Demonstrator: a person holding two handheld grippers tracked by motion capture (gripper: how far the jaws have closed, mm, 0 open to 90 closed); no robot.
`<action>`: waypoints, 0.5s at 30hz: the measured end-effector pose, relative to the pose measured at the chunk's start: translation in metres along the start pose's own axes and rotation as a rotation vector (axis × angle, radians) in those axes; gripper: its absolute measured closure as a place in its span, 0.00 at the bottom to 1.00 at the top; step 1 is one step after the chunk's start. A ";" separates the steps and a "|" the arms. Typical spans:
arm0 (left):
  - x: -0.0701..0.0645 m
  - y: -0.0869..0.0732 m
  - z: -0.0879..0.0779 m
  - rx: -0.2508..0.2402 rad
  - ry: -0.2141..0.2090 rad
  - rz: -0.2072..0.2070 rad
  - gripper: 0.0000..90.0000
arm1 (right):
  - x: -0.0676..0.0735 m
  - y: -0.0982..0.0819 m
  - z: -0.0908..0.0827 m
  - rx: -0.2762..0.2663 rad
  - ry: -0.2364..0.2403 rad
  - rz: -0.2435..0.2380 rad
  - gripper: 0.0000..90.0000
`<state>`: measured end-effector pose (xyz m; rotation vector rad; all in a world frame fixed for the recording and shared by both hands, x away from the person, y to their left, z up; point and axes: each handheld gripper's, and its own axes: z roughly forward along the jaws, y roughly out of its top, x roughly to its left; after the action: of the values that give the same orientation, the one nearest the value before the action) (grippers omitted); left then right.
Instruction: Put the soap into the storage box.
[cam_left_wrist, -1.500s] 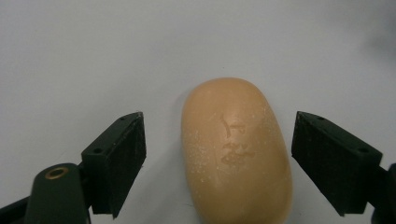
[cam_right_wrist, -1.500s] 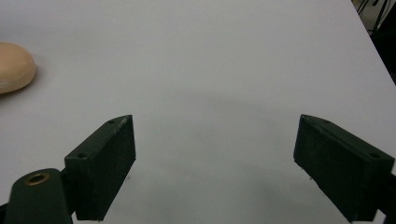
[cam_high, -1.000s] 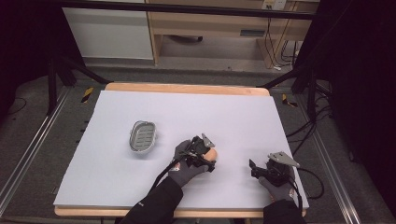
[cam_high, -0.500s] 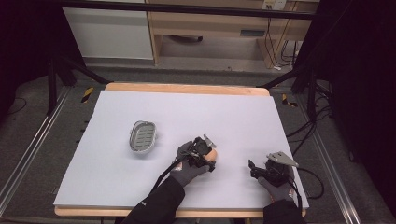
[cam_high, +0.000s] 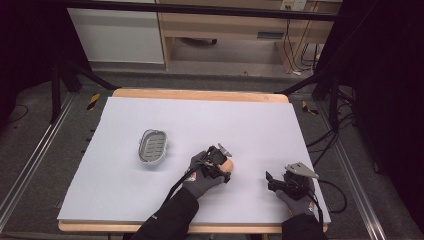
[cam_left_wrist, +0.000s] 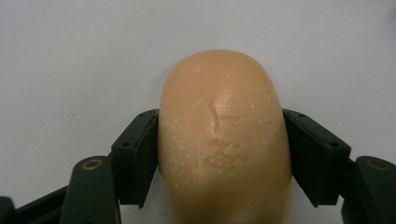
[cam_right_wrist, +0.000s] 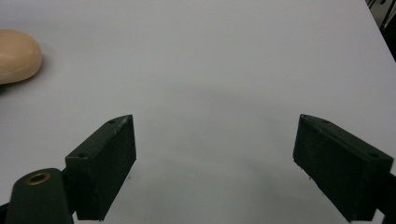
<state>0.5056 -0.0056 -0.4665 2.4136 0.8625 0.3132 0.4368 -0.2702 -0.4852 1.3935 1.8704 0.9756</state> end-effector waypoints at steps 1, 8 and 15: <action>0.000 0.000 0.000 0.000 0.002 -0.002 0.35 | 0.000 0.000 0.000 0.002 -0.001 0.000 0.15; -0.001 0.000 -0.002 0.005 0.011 0.001 0.35 | 0.000 0.000 0.000 0.002 0.000 -0.002 0.15; 0.002 -0.001 -0.015 -0.021 0.003 -0.006 0.35 | 0.001 0.000 0.000 0.002 0.000 -0.007 0.15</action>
<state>0.5011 0.0025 -0.4546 2.3917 0.8633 0.3224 0.4369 -0.2697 -0.4853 1.3868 1.8759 0.9703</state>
